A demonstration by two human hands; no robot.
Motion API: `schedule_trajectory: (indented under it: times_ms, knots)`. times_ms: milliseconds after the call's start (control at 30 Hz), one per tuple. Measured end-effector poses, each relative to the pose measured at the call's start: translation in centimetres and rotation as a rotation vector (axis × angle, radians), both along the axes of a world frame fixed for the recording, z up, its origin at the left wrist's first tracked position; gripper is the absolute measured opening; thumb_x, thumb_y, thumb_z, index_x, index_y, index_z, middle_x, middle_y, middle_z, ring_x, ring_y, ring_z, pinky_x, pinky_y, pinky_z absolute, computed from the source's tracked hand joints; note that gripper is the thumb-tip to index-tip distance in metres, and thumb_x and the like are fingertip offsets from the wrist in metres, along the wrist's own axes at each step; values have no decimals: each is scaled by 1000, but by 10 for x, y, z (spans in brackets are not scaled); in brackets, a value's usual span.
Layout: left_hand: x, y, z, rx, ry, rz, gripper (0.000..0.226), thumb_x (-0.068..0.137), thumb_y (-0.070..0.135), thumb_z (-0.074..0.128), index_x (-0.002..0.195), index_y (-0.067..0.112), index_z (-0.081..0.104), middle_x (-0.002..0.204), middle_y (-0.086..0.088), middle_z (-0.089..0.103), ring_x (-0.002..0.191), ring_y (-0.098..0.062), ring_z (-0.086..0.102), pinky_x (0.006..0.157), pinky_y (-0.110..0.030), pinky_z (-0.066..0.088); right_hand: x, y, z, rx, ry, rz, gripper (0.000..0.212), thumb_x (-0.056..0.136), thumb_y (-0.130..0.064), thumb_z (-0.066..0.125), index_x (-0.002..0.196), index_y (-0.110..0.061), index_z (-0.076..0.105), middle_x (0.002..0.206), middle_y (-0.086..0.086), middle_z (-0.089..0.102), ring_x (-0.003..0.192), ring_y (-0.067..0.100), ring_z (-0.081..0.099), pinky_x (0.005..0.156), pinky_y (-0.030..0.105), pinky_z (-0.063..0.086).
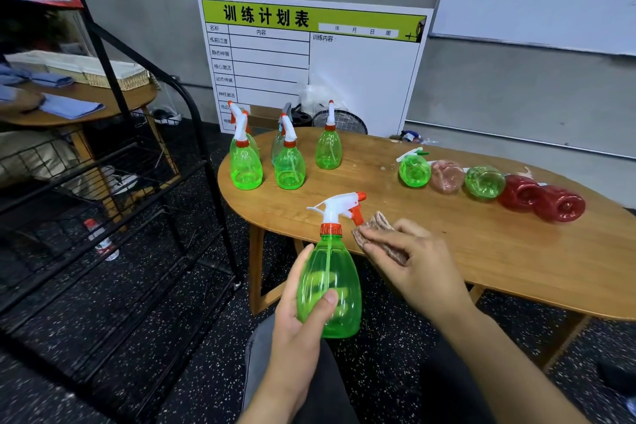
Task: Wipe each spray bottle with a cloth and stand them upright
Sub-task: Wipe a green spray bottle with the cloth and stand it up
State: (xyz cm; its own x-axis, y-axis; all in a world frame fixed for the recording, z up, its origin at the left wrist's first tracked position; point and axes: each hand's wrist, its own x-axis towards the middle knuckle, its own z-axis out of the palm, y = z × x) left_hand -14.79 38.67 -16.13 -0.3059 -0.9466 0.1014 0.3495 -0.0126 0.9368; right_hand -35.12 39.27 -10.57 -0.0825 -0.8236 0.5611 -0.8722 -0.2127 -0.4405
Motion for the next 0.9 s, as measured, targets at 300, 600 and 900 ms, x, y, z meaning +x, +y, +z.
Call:
schedule_trajectory:
  times_ms: [300, 600, 900]
  knots:
    - [-2, 6, 3, -1, -11, -45, 78, 79, 32, 80, 152, 35, 50, 140, 5, 69, 129, -17, 66, 93, -27, 58, 5, -8, 21, -77, -250, -20, 40, 89, -49, 66, 125, -33, 73, 95, -17, 65, 80, 5, 64, 66, 20, 54]
    - [0, 5, 4, -35, -52, -47, 74, 81, 22, 77, 149, 34, 51, 132, 18, 72, 121, -8, 69, 88, -22, 58, -12, 1, 20, -73, -424, -3, 33, 89, -29, 76, 121, -31, 75, 100, -11, 69, 85, 5, 65, 70, 20, 57]
    - [-3, 9, 5, -40, -79, -81, 76, 81, 16, 72, 151, 31, 48, 127, 19, 73, 116, -7, 71, 87, -24, 59, -9, -13, 30, -114, -327, -108, 38, 89, -42, 71, 124, -28, 74, 98, -14, 67, 83, 8, 66, 69, 28, 61]
